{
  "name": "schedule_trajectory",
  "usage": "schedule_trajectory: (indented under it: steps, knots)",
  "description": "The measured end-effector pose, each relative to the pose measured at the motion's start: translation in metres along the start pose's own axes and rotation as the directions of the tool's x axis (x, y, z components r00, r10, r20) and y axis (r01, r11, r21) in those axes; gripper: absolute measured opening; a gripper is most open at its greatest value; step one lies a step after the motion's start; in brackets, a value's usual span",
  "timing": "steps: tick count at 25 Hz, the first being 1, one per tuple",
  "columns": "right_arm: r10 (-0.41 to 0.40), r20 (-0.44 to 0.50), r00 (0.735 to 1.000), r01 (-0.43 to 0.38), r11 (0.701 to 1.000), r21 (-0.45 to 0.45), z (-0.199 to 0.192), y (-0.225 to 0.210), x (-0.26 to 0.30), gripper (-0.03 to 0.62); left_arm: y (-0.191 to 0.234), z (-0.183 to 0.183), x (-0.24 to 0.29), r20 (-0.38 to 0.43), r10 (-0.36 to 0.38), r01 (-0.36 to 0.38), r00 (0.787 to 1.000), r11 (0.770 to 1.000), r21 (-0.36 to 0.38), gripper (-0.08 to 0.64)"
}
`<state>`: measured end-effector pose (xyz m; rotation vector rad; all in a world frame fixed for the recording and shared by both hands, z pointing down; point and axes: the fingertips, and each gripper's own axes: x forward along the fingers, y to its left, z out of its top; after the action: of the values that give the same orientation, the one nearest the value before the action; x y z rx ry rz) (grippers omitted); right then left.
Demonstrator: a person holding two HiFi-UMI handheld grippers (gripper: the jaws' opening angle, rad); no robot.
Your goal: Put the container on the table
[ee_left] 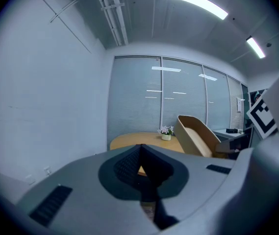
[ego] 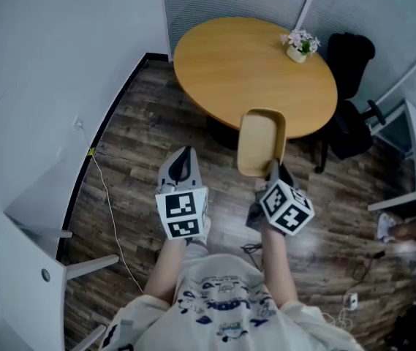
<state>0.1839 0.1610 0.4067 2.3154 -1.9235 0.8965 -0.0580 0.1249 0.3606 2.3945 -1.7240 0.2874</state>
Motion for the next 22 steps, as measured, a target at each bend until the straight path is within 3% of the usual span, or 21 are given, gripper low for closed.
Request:
schedule_trajectory:
  steps: [10,22]
  knots:
    - [-0.029,0.009,1.000,0.029,1.000,0.012,0.027,0.038,0.088,0.020,0.046,0.026,0.090,-0.001,-0.033,0.033,0.999,0.999,0.015,0.003]
    - [-0.051,-0.061,0.997,0.051,0.999,0.000,0.027,0.047,0.157,0.020,0.072,0.015,0.155,-0.064,-0.026,0.024,0.998,1.000,-0.019,0.003]
